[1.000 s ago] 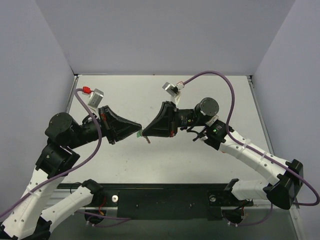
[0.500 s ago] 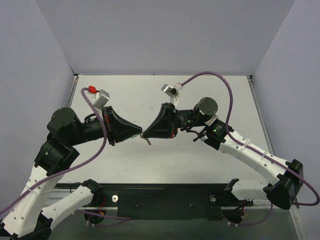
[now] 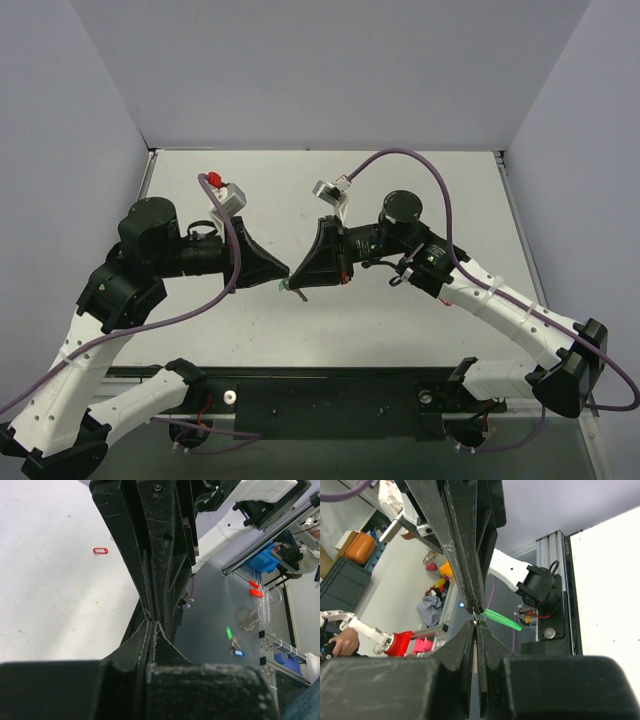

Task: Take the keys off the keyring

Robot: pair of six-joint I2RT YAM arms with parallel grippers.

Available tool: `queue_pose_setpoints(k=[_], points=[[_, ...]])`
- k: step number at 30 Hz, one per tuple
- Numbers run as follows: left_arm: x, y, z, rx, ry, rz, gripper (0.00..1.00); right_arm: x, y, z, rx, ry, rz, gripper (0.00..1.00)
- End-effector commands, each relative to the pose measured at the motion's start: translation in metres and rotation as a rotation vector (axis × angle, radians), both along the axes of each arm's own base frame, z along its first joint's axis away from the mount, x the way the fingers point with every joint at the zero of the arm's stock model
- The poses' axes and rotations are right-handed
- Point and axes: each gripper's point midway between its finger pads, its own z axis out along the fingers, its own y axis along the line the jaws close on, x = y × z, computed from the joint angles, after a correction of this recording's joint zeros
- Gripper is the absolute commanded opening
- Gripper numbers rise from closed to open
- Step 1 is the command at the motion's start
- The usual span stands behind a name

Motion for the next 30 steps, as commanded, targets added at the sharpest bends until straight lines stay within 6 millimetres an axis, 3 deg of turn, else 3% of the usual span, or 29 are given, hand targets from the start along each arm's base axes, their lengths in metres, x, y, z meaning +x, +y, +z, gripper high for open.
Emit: queue_pose_setpoints(k=[1, 13, 30], points=[[-0.014, 0.000, -0.009, 0.058, 0.005, -0.098, 0.00, 0.001, 0.000, 0.018, 0.033, -0.117, -0.020, 0.00], [-0.031, 0.003, -0.024, 0.103, 0.007, -0.199, 0.00, 0.002, 0.006, 0.010, 0.000, -0.098, -0.005, 0.00], [-0.034, -0.002, -0.045, 0.196, 0.055, -0.242, 0.00, -0.002, 0.012, 0.001, -0.048, -0.094, 0.021, 0.00]])
